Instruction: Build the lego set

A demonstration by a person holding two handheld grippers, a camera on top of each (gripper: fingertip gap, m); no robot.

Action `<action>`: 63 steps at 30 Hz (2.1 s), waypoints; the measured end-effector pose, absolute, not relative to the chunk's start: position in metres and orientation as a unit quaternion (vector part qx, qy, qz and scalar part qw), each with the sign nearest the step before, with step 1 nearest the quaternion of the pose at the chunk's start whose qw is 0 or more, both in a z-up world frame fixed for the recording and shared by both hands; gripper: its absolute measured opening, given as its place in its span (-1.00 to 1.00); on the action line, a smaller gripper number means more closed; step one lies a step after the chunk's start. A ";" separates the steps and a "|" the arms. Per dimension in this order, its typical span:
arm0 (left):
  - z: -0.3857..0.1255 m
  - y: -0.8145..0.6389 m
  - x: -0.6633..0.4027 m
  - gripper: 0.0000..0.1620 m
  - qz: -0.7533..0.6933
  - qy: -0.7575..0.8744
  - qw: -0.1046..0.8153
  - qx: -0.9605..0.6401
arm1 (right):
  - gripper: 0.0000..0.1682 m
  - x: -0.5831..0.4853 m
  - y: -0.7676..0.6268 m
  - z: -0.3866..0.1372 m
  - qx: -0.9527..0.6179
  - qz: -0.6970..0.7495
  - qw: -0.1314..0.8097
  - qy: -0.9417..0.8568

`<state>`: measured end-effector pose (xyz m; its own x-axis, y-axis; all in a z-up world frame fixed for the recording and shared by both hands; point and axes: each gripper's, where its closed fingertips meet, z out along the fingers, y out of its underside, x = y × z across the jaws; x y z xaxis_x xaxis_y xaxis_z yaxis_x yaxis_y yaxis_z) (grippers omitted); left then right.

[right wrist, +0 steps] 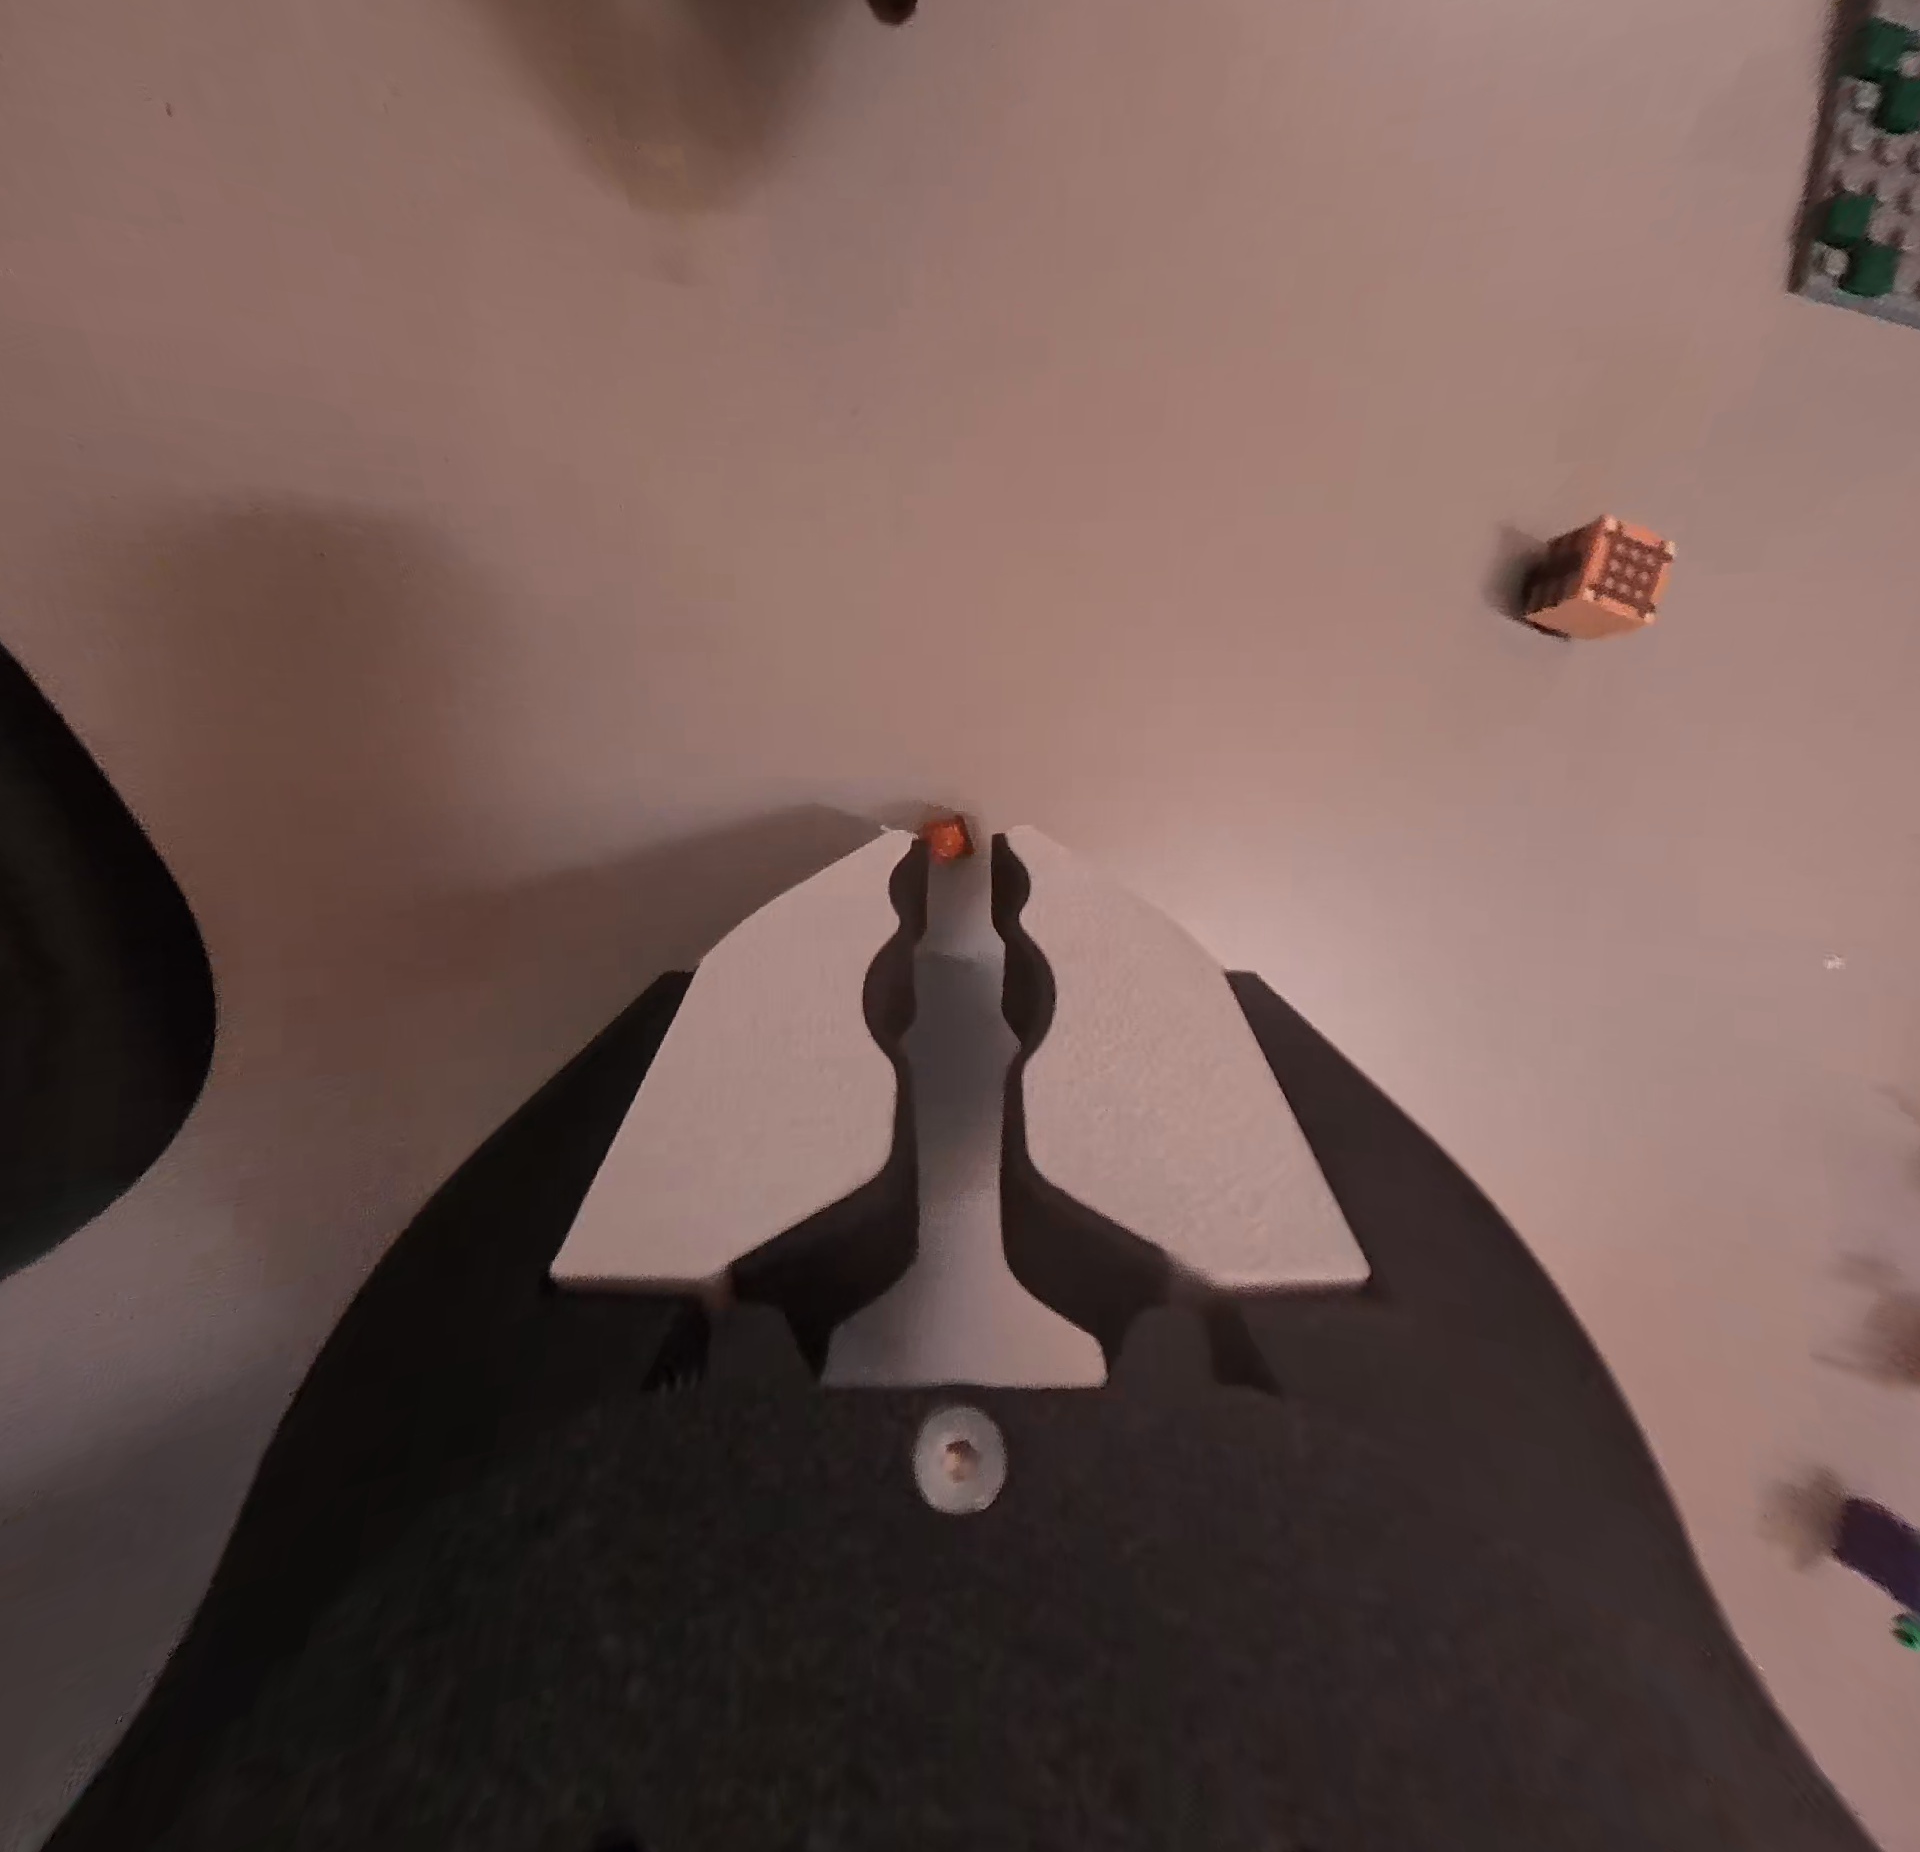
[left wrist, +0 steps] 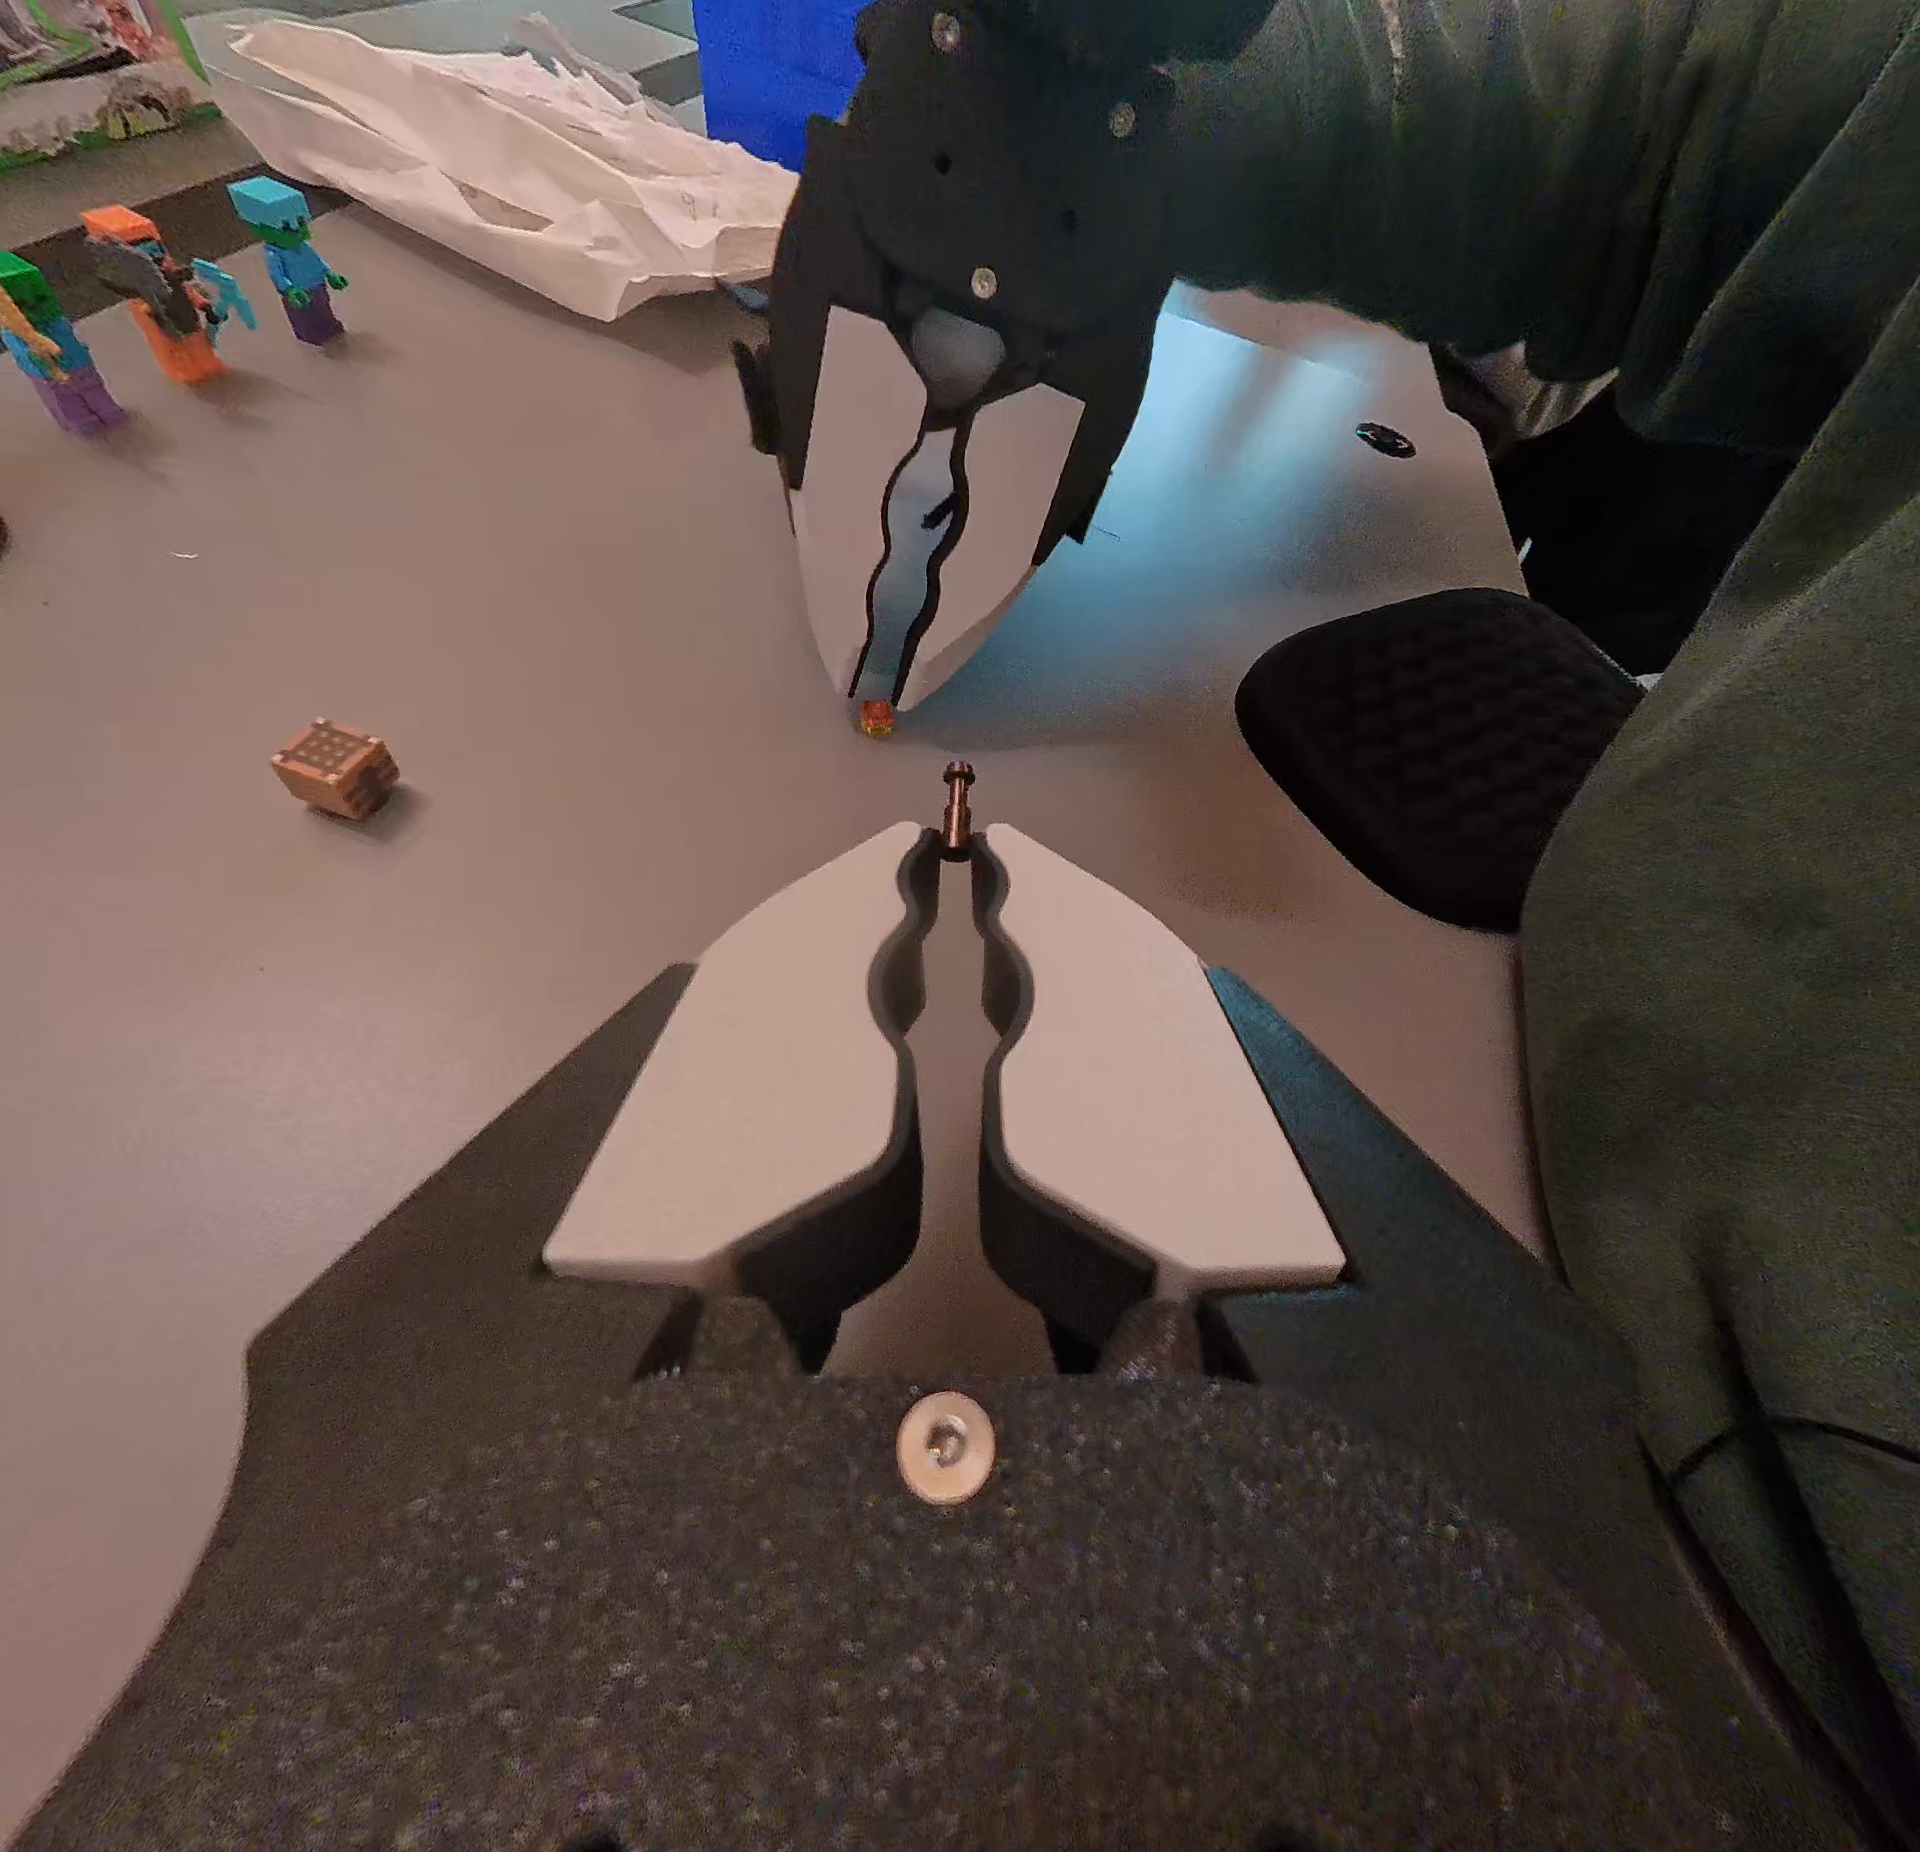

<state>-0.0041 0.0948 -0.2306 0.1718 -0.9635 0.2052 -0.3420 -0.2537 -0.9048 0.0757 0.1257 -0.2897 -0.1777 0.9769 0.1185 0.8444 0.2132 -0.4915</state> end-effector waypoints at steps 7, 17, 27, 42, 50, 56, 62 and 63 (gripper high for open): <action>-0.233 0.094 -0.005 -0.93 -0.422 0.487 0.362 -0.673 | -0.91 0.073 0.123 -0.296 -0.586 0.150 0.160 -0.780; -0.215 0.090 -0.004 -0.93 -0.474 0.456 0.365 -0.659 | -0.91 0.028 0.101 -0.190 -0.543 0.384 0.478 -0.574; -0.196 0.076 0.000 -0.93 -0.500 0.462 0.377 -0.629 | -0.91 0.006 0.077 -0.176 -0.500 0.432 0.504 -0.556; -0.182 0.071 0.000 -0.93 -0.517 0.460 0.390 -0.607 | -0.91 0.002 0.073 -0.170 -0.495 0.503 0.486 -0.516; -0.171 0.073 0.000 -0.94 -0.529 0.433 0.413 -0.602 | -0.91 0.001 0.076 -0.158 -0.491 0.542 0.503 -0.460; -0.169 0.072 0.000 -0.94 -0.532 0.426 0.418 -0.600 | -0.91 0.001 0.075 -0.156 -0.497 0.543 0.494 -0.462; -0.182 0.068 0.002 -0.94 -0.504 0.455 0.401 -0.615 | -0.91 0.000 0.071 -0.168 -0.516 0.524 0.469 -0.489; -0.185 0.068 0.002 -0.94 -0.500 0.460 0.398 -0.616 | -0.91 0.001 0.071 -0.171 -0.520 0.519 0.464 -0.495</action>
